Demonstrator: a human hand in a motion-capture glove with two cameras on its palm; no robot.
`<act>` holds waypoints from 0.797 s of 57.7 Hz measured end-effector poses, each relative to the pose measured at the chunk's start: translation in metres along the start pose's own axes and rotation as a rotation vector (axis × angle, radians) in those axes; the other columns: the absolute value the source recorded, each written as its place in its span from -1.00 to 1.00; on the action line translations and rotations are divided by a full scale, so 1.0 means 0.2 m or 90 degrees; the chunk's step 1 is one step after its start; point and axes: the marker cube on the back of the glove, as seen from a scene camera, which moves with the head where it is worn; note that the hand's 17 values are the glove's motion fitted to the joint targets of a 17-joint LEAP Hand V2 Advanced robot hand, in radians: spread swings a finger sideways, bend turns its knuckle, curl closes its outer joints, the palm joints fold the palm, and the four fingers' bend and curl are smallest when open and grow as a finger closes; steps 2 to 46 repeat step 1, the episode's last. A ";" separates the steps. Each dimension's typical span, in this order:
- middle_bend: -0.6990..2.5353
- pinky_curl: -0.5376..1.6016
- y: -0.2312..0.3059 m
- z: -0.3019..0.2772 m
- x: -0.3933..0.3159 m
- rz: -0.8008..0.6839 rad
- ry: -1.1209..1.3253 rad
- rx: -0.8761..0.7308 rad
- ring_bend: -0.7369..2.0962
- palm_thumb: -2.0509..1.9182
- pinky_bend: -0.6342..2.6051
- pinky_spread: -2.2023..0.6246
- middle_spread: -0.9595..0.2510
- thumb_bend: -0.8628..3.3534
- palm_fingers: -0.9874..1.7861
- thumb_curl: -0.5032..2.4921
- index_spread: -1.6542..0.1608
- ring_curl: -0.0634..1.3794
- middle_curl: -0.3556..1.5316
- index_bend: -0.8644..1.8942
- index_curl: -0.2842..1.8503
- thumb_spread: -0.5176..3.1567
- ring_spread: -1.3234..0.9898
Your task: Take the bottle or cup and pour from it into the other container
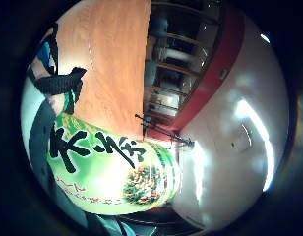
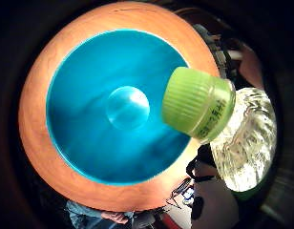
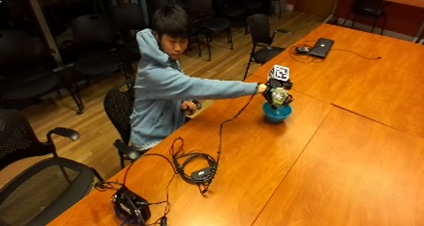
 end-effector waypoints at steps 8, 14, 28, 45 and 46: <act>-0.40 -0.13 0.00 0.00 -0.01 0.001 -0.001 -0.001 -0.14 0.53 -0.30 0.40 0.46 -0.61 0.57 -0.19 0.67 -0.25 -0.07 -0.26 -0.34 -0.60 -0.01; -0.40 -0.13 0.00 0.00 -0.01 0.001 -0.001 -0.001 -0.14 0.53 -0.30 0.40 0.46 -0.61 0.57 -0.19 0.67 -0.25 -0.07 -0.26 -0.34 -0.60 -0.01; -0.40 -0.13 0.00 0.00 -0.01 0.001 -0.001 -0.001 -0.14 0.53 -0.30 0.40 0.46 -0.61 0.57 -0.19 0.67 -0.25 -0.07 -0.26 -0.34 -0.60 -0.01; -0.40 -0.13 0.00 0.00 -0.01 0.001 -0.001 -0.001 -0.14 0.53 -0.30 0.40 0.46 -0.61 0.57 -0.19 0.67 -0.25 -0.07 -0.26 -0.34 -0.60 -0.01; -0.40 -0.13 0.00 0.00 -0.01 0.001 -0.001 -0.001 -0.14 0.53 -0.30 0.40 0.46 -0.61 0.57 -0.19 0.67 -0.25 -0.07 -0.26 -0.34 -0.60 -0.01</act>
